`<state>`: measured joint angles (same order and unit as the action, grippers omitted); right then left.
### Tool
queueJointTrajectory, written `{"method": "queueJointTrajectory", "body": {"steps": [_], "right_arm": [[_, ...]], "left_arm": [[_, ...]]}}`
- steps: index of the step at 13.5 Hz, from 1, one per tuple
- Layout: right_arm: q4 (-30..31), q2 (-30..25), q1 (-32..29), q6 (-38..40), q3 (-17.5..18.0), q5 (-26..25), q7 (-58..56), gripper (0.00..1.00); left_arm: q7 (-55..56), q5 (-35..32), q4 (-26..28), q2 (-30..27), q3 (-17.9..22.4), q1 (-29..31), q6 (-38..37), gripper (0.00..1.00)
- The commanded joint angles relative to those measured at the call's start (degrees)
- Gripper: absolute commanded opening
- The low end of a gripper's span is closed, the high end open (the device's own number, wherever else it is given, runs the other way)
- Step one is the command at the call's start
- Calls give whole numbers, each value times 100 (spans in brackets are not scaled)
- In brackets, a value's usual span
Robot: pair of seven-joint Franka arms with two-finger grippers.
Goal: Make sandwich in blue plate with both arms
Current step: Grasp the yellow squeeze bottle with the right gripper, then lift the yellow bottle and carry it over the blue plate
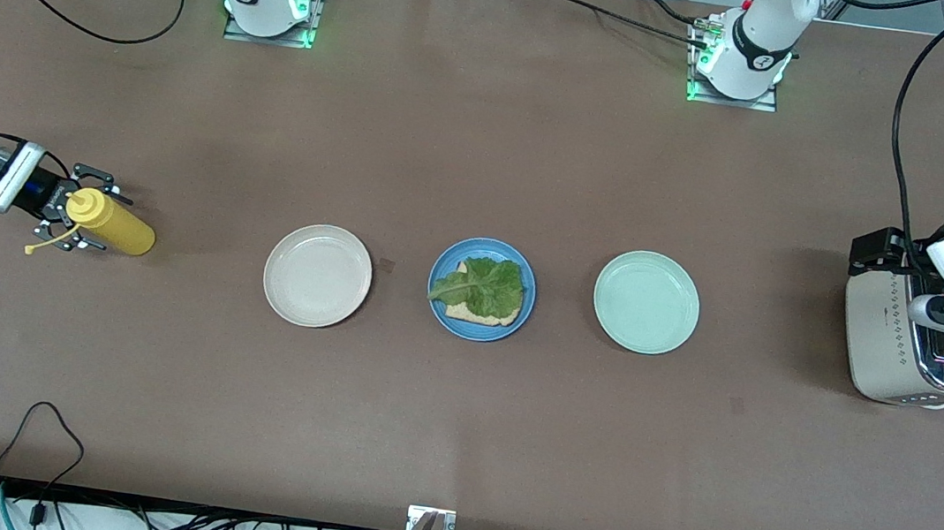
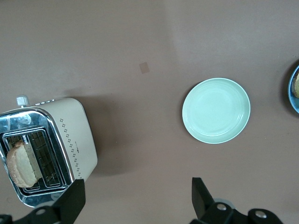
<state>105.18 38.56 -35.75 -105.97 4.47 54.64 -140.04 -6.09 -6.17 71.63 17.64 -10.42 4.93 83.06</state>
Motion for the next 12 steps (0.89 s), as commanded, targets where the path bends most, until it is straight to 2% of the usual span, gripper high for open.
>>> {"method": "queueJointTrajectory", "body": {"steps": [1,2,3,4,7,9,12], "right_arm": [[-59,73,15,-125,115,74,-85,72],[-59,64,42,-143,115,21,-76,25],[-59,55,77,-161,115,12,-59,7],[-59,47,147,-222,115,3,-24,0],[-68,-251,489,-406,124,-67,90,0],[-51,-628,630,-730,325,-417,545,0],[11,-1419,1331,-1283,388,-1040,1467,0]], "left_arm": [[-50,108,26,-50,-13,35,-53,100],[-50,108,26,-50,-13,35,-53,100],[-59,108,26,-50,-13,35,-53,100],[-59,108,26,-50,-13,52,-53,100],[-59,116,26,-50,-13,52,-53,100],[-59,116,26,-50,-13,52,-53,100],[-59,108,35,-50,-13,52,-53,100]]}}
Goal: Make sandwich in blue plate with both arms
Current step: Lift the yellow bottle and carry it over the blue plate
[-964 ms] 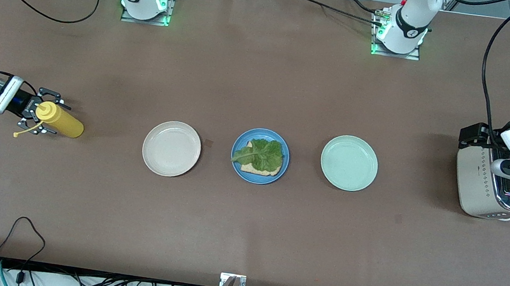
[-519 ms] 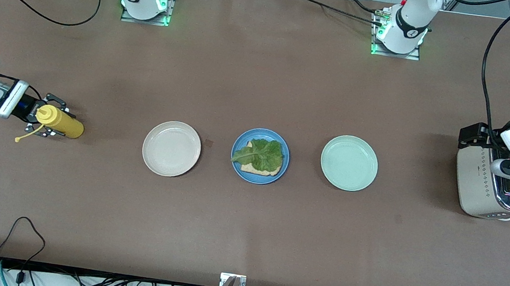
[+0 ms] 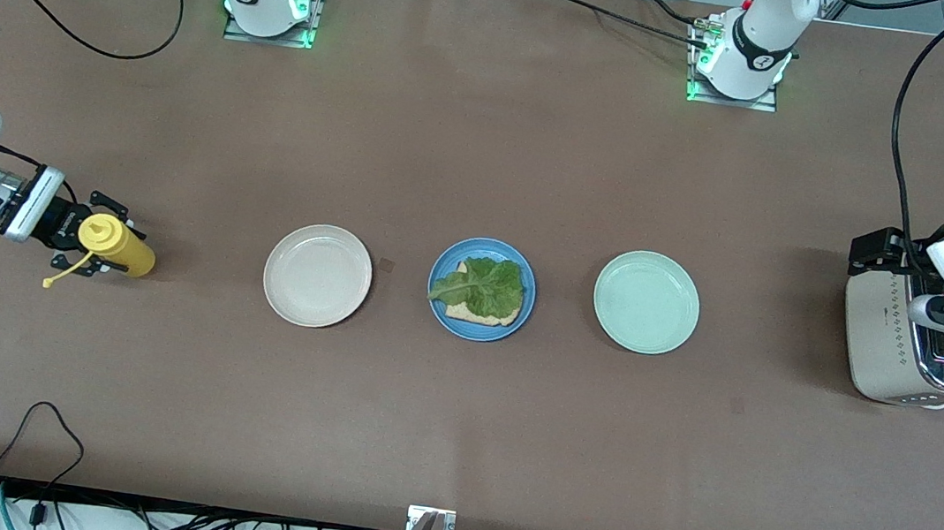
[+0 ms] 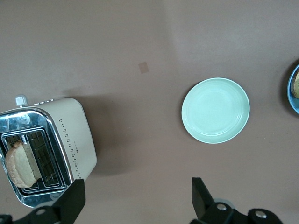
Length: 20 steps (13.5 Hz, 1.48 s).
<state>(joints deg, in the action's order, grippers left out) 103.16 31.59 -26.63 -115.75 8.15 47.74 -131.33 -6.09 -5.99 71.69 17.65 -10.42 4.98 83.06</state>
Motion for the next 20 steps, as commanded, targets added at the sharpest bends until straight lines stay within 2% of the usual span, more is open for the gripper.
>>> {"method": "queueJointTrajectory", "body": {"steps": [1,4,7,12,14,17,20], "right_arm": [[248,-968,752,-578,20,-701,1008,0],[362,-1478,1675,-1133,20,-1896,2606,0],[398,-1681,2406,-1169,29,-3346,4452,0],[389,-1708,3785,-1152,20,-4912,6958,0],[354,-1621,4304,-1117,29,-5711,7969,0],[310,-1323,4920,-1081,11,-6241,8780,0],[-49,-787,5500,-941,-41,-6864,9641,0]], "left_arm": [[-59,98,29,-52,-13,56,-53,100],[-59,98,29,-52,-13,56,-53,100],[-59,98,38,-52,-13,56,-62,100],[-68,98,29,-43,-13,108,-88,100],[-68,98,29,-43,-4,117,-88,100],[-68,107,38,-34,-13,170,-88,100],[-68,151,38,-34,-13,188,-88,100]]}}
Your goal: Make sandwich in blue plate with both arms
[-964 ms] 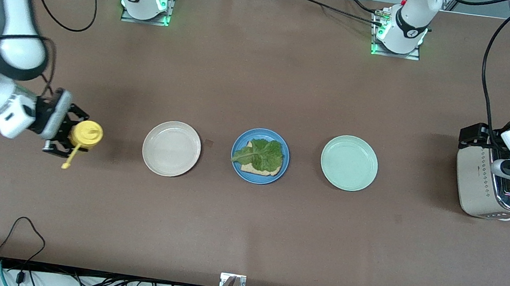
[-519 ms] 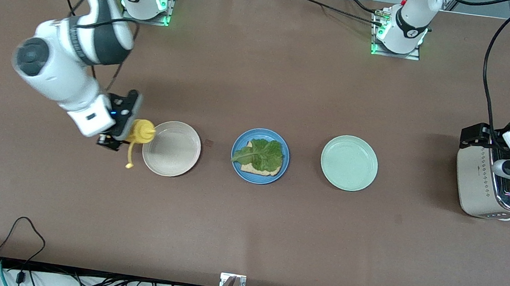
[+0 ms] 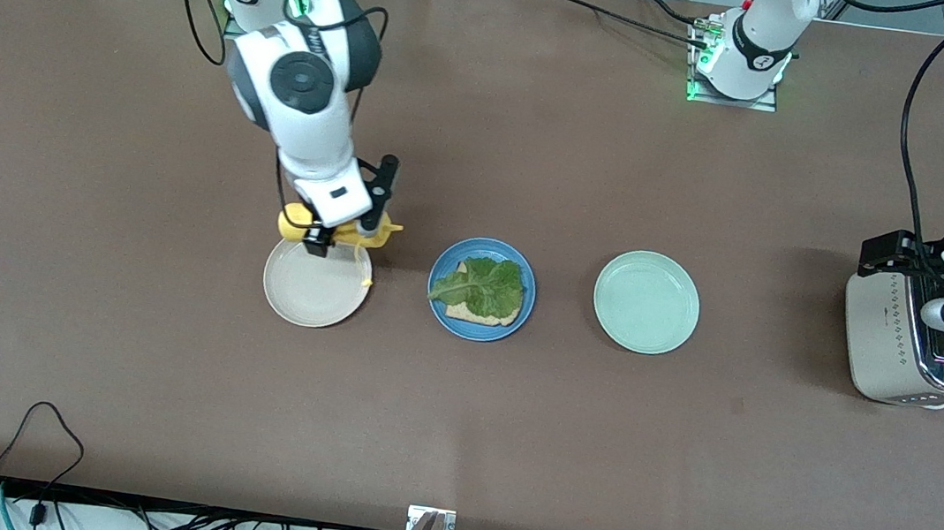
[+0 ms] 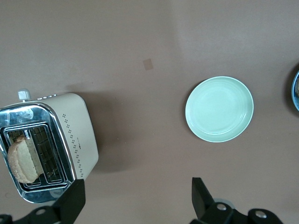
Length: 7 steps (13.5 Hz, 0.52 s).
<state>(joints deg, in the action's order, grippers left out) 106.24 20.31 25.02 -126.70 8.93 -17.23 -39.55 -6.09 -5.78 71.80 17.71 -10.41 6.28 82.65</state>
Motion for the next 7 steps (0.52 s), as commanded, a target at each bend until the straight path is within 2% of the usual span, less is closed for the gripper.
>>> {"method": "queueJointTrajectory", "body": {"steps": [1,5,7], "right_arm": [[-532,551,511,258,-206,-500,684,0],[-1508,1386,1381,707,-856,-554,844,0],[-1580,1458,1488,682,-954,-536,844,0]], "left_arm": [[-68,129,18,-31,-13,57,-47,100],[-68,129,27,-40,-13,66,-47,100],[-68,129,27,-31,-5,75,-56,100]]}}
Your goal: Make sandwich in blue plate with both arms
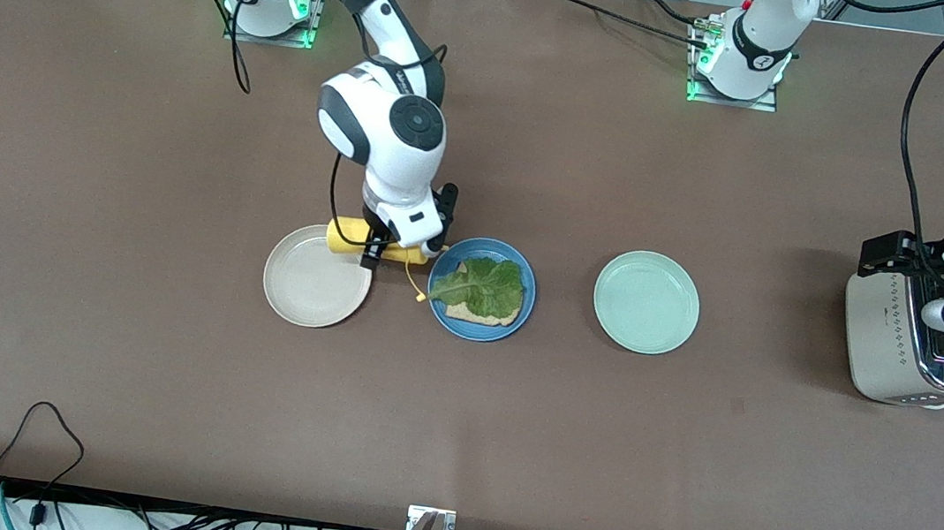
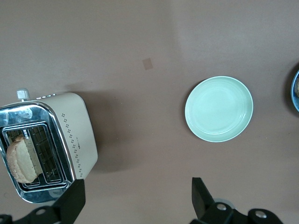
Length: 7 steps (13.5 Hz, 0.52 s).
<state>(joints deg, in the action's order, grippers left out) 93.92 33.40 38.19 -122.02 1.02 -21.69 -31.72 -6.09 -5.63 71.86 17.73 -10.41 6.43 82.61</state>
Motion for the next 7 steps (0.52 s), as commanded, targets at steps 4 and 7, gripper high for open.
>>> {"method": "queueJointTrajectory", "body": {"steps": [4,7], "right_arm": [[-279,-235,-416,249,-94,24,-80,0],[-146,-929,-1049,564,30,829,-1122,0]], "left_arm": [[-68,115,21,-33,-5,104,-61,100],[-68,115,21,-33,-5,104,-61,100]]}}
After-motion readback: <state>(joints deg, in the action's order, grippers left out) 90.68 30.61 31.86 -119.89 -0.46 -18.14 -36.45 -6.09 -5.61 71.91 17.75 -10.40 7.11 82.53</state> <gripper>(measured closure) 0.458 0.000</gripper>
